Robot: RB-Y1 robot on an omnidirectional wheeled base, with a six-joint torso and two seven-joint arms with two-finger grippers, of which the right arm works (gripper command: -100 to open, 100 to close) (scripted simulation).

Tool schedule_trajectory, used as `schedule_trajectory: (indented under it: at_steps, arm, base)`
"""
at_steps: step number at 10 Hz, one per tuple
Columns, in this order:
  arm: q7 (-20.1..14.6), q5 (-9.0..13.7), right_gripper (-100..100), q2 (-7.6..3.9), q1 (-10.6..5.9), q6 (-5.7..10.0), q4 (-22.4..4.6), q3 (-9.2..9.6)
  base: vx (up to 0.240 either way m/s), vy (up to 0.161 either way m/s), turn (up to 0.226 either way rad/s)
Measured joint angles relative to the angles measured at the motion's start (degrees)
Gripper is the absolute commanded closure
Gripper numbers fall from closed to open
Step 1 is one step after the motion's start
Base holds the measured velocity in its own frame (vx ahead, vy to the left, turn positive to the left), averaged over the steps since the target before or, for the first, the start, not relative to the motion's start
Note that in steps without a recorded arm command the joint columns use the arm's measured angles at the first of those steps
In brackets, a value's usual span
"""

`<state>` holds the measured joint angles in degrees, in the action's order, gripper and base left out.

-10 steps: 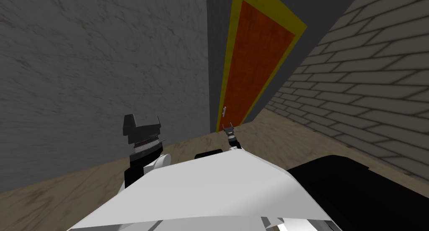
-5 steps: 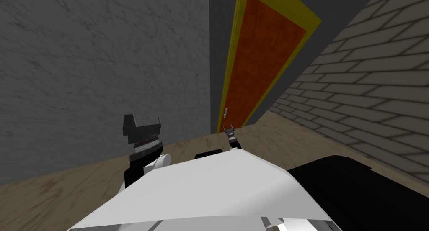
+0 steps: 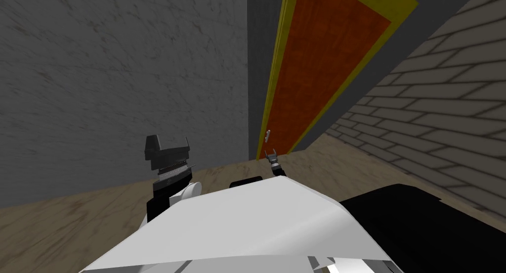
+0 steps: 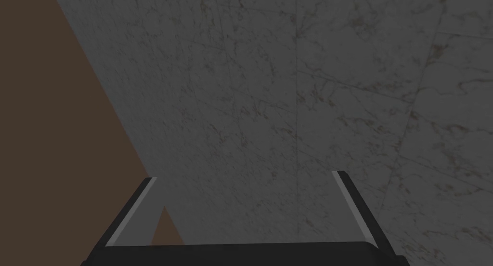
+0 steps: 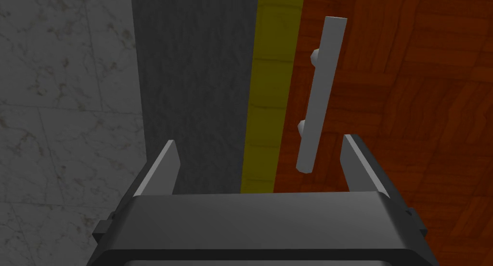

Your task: Pull the door open

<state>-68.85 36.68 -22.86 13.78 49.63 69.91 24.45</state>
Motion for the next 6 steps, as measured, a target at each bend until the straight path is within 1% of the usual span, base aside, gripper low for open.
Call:
schedule_trajectory:
  at_steps: [2, 4, 6]
  arm:
    - [-1.6, 1.3, -100, -0.79, 0.08, 0.34, -1.2, 0.63]
    - [-3.3, 2.5, -100, -1.2, -0.54, 0.9, -3.3, 1.35]
    - [-5.4, 3.7, -100, -1.77, -1.1, 1.76, -5.9, 2.2]
  base:
    - [0.077, -0.063, 0.092]
    - [0.062, -0.064, 0.069]
    - [0.082, -0.103, 0.108]
